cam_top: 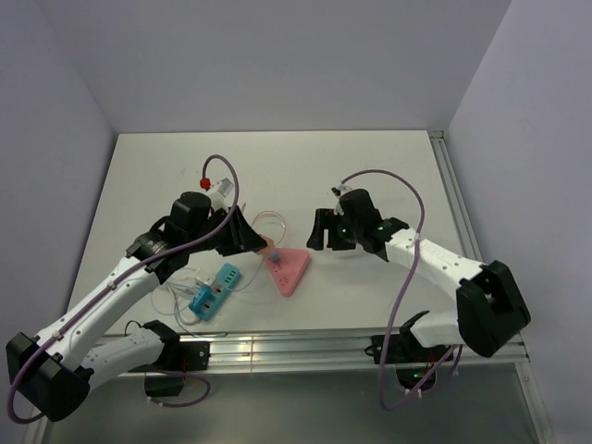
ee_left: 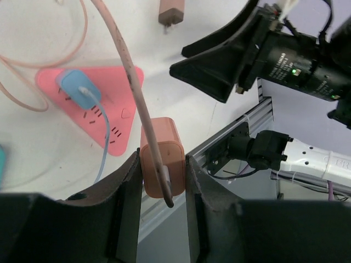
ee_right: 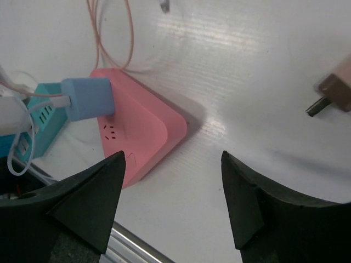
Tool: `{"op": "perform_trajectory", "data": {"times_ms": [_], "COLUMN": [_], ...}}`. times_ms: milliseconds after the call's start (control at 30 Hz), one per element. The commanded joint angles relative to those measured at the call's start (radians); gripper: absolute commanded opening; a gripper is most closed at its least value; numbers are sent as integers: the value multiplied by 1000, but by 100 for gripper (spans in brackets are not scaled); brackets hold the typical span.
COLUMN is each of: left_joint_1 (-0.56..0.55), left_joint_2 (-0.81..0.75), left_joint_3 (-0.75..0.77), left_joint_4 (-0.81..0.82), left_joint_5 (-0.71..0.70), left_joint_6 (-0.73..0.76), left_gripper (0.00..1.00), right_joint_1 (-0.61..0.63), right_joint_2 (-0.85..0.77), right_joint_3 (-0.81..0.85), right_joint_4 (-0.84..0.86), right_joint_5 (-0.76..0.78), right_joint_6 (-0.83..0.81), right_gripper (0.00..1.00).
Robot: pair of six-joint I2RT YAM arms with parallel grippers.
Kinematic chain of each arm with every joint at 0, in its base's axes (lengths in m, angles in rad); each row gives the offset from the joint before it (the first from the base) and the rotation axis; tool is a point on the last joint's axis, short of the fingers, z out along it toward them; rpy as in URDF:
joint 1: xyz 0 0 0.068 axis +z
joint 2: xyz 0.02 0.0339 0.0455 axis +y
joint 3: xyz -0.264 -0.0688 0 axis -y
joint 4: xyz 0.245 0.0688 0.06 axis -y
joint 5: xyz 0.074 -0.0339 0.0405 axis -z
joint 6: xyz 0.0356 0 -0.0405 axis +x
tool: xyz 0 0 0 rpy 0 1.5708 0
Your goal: Insert the plug
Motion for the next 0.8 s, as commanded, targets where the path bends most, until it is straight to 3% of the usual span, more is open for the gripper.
{"op": "perform_trajectory", "data": {"times_ms": [0,367,633,767], "left_joint_1": [-18,-159,-172,-179], "left_joint_2": [-21,58,71,95], "left_joint_3": [-37,8,25,28], "left_joint_4": [76,75,44,38], "left_joint_5": [-23,-118,-160,-161], "left_joint_6": [-90,-170,-172,-185], "left_gripper": [0,0,0,0], "right_joint_1": [-9,-29,-30,-32], "right_joint_2": [75,227,316,348], "right_joint_3": [-6,-15,-15,-21], "right_joint_4": [109,221,256,297], "right_joint_5": [-157,-259,-297,-326], "right_joint_6": [96,179,200,212], "right_gripper": [76,85,80,70]}}
